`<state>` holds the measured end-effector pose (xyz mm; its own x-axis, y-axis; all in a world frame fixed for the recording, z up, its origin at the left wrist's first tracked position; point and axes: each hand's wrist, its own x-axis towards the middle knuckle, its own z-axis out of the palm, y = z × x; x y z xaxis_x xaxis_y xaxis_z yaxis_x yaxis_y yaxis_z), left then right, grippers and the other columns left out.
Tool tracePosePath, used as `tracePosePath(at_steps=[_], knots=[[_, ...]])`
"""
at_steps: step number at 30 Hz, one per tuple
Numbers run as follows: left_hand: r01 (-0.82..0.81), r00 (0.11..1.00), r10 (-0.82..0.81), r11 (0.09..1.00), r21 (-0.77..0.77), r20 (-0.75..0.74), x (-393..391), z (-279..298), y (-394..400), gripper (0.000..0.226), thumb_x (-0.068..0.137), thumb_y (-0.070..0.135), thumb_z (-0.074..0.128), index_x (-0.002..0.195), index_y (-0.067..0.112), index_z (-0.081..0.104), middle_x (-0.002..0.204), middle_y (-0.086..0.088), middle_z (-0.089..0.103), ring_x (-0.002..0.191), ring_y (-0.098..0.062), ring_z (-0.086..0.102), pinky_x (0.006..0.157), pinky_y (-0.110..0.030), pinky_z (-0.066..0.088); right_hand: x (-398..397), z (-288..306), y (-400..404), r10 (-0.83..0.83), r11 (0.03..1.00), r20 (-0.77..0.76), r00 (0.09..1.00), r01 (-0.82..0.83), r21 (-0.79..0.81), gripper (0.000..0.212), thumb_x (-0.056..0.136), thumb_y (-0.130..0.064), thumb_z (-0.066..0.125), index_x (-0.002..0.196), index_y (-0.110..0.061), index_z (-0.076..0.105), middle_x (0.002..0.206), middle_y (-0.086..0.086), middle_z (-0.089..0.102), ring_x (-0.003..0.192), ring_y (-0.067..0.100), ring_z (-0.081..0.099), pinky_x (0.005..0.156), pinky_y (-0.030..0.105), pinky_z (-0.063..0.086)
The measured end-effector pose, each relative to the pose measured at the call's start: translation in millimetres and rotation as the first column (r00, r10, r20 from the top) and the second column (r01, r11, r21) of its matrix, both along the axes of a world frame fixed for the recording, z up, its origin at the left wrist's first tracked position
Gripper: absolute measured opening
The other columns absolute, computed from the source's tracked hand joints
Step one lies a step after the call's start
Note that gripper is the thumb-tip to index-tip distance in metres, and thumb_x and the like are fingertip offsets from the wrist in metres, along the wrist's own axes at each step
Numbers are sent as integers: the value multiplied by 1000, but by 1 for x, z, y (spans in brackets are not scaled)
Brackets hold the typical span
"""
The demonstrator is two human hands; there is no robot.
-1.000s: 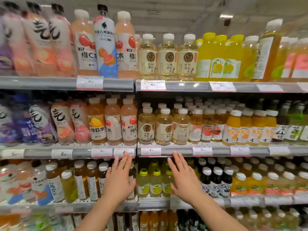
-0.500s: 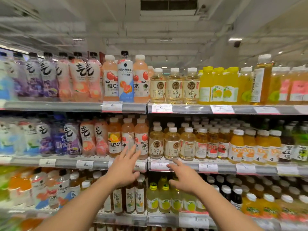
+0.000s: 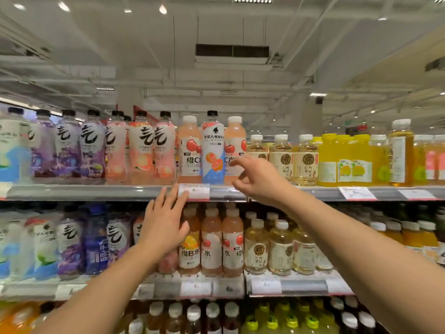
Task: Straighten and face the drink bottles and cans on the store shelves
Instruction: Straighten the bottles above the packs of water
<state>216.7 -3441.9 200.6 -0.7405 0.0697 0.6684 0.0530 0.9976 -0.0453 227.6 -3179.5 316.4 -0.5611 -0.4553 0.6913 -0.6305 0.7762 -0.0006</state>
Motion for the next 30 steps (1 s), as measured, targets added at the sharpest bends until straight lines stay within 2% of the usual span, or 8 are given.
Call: tracePosePath(at_steps=[5,7,9,13,18,22,26,30], knots=[[31,996,-36,998,-61,-85,-15,-19,-14,93,78,47,62,160,27,22,169,-5,13,154,-33,15,117,-56,30,-34,59,-58,-91,990,-89,992,80,-116,57,89,-30,66,141,-13,53,136,11,58,118,30,60,98,41,49],[37,992,-47,996,-79,-118,-19,-23,-17,93,79,49,58,161,27,19,169,-5,10,155,-33,12,119,-55,27,-49,72,-74,-150,965,-56,987,134,-224,64,88,-29,66,147,-13,45,141,12,56,114,32,63,99,43,50],[51,989,-61,996,-72,-138,-21,-25,-18,93,80,51,55,161,27,18,169,-6,9,155,-32,11,119,-56,25,-61,73,-88,-186,930,-16,982,171,-325,67,87,-30,68,147,-12,44,139,12,57,116,31,62,98,40,50],[79,989,-87,995,-63,-123,-19,-23,-19,91,80,53,50,162,29,16,170,-5,8,155,-31,9,120,-55,24,-72,61,-108,-208,923,-43,977,182,-338,69,90,-33,67,149,-8,41,145,12,50,134,28,47,104,38,40],[91,990,-97,994,-67,-102,-17,-20,-21,91,81,55,48,162,31,11,170,-3,3,156,-30,4,121,-54,20,-66,65,-107,-314,883,-111,943,247,-399,51,89,-38,71,128,-15,47,119,9,61,102,29,60,74,37,47],[95,987,-100,994,-44,-123,-19,-22,-18,93,77,56,54,160,27,23,168,-6,15,154,-33,13,119,-57,24,-65,68,-108,-275,893,-87,958,221,-392,54,89,-39,75,126,-14,45,98,5,64,84,22,60,55,30,37],[108,987,-112,993,-41,-119,-16,-20,-18,94,78,58,47,161,27,17,169,-6,10,155,-33,8,121,-56,20,-72,64,-111,-287,869,-88,954,221,-444,72,86,-40,79,140,-12,42,119,9,65,107,27,60,74,33,43],[131,986,-131,991,0,-108,-13,-20,-15,94,78,58,44,161,28,14,170,-6,5,155,-34,3,122,-57,15,-79,75,-116,-400,848,-31,916,357,-391,76,80,-57,79,132,-12,48,125,11,60,110,32,61,85,42,52]])
